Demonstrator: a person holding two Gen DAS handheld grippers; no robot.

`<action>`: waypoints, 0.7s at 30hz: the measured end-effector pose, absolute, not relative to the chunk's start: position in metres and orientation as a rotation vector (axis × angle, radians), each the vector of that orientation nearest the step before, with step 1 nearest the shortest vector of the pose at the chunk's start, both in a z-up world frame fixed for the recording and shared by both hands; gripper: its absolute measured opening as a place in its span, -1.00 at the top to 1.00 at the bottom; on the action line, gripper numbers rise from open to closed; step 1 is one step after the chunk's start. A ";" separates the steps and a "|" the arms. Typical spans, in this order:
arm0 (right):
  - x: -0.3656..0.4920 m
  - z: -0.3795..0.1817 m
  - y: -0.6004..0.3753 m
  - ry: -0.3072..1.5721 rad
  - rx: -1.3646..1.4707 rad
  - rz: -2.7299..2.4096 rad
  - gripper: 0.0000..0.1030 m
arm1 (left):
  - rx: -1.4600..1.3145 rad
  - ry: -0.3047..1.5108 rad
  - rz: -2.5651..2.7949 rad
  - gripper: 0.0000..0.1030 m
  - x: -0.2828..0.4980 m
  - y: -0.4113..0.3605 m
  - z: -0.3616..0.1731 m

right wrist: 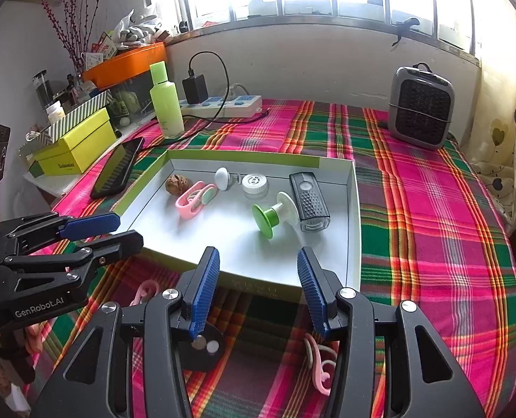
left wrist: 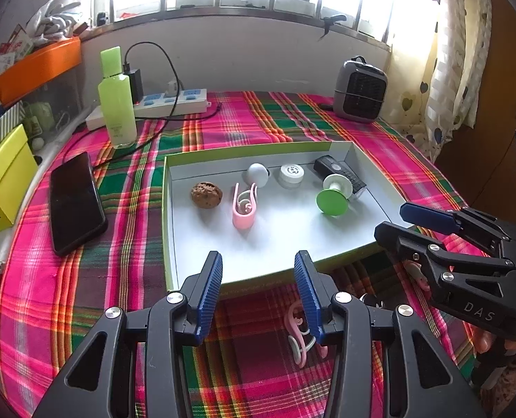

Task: Organize objects
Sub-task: 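Withdraw both open tools from the tray toward the remaining items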

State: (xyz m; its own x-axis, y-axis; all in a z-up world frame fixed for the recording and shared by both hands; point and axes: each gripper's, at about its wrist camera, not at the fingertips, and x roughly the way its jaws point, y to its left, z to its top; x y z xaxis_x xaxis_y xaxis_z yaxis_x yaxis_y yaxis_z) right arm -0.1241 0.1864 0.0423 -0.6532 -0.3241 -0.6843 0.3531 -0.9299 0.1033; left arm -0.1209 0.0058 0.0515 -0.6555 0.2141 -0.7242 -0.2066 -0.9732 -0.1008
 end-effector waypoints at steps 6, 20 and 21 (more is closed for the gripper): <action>-0.111 0.041 0.191 0.046 1.043 -2.572 0.07 | -1.143 -0.028 2.694 0.19 -0.108 0.002 0.053; -0.087 0.037 0.207 0.043 1.046 -2.614 0.07 | -1.141 0.010 2.698 0.19 -0.090 0.006 0.045; -0.085 0.037 0.208 0.044 1.050 -2.617 0.07 | -1.144 0.011 2.694 0.19 -0.090 0.007 0.044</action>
